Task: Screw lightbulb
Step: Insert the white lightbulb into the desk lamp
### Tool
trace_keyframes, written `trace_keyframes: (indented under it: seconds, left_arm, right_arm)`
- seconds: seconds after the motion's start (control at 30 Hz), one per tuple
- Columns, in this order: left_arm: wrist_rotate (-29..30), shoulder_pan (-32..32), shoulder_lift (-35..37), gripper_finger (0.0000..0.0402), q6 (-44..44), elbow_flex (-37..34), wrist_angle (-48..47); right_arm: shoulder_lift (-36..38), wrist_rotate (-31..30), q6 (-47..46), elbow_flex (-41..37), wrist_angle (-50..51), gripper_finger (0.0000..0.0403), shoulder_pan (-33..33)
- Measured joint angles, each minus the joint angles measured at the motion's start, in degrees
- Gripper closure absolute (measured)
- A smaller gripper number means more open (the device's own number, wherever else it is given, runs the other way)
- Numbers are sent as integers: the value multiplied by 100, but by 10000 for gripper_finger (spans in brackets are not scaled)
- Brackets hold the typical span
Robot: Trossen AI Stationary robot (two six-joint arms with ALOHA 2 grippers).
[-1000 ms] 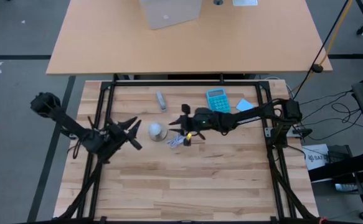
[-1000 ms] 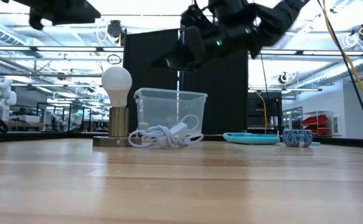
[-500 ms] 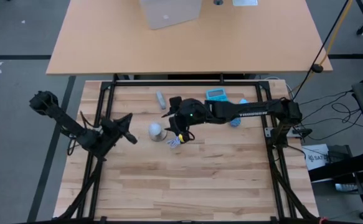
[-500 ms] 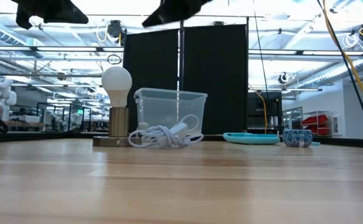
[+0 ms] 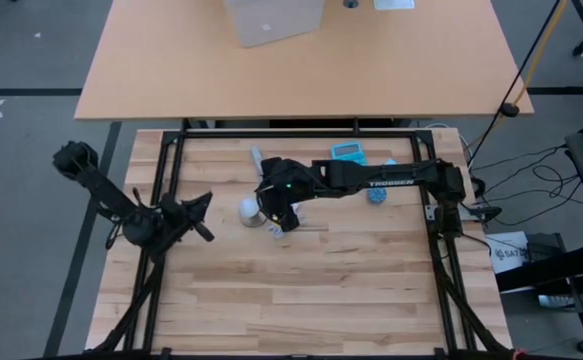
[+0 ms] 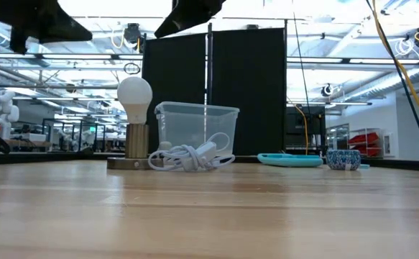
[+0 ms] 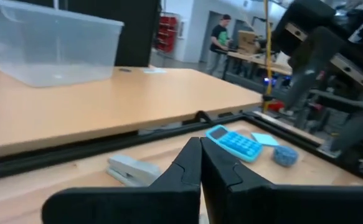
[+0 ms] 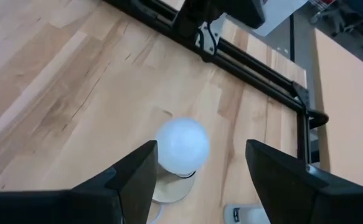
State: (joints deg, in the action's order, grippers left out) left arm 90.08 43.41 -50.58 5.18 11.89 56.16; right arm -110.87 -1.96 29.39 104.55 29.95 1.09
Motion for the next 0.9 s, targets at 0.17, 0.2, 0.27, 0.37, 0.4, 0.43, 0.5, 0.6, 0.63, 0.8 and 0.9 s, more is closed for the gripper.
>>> trace_keyframes:
  seconds: [0.17,0.2,0.27,0.37,0.4,0.43,0.5,0.6,0.63,0.8,0.9]
  left_arm:
    - [-1,264,14,401,-183,-110,-2]
    - [-6,318,14,401,-143,-110,0]
    - [-217,416,14,401,43,-109,3]
    - [-907,466,6,401,395,-20,-18]
    - [-1150,466,8,401,530,48,-17]
    - [-1325,462,8,401,674,115,-26]
    - [-1649,457,8,401,989,285,-239]
    - [-2173,457,7,401,1149,586,-861]
    - [-2310,451,6,401,1139,695,-1103]
    - [-3063,226,-12,401,220,1425,-3094]
    - [-3410,-50,-221,401,-712,1994,-4654]
  right_arm:
    - [74,-267,54,6,17,165,-9]
    - [93,-279,70,7,32,165,-8]
    - [96,-277,130,7,13,165,-8]
    - [96,-279,248,7,-76,165,-8]
    - [96,-278,279,7,-132,165,-8]
    - [96,-279,295,7,-186,165,-8]
    - [96,-273,345,7,-266,165,-8]
    - [96,-273,453,7,-331,165,-4]
    - [96,-270,455,7,-343,165,-2]
    - [96,-268,457,7,-363,165,5]
    - [96,-268,474,5,-363,165,5]
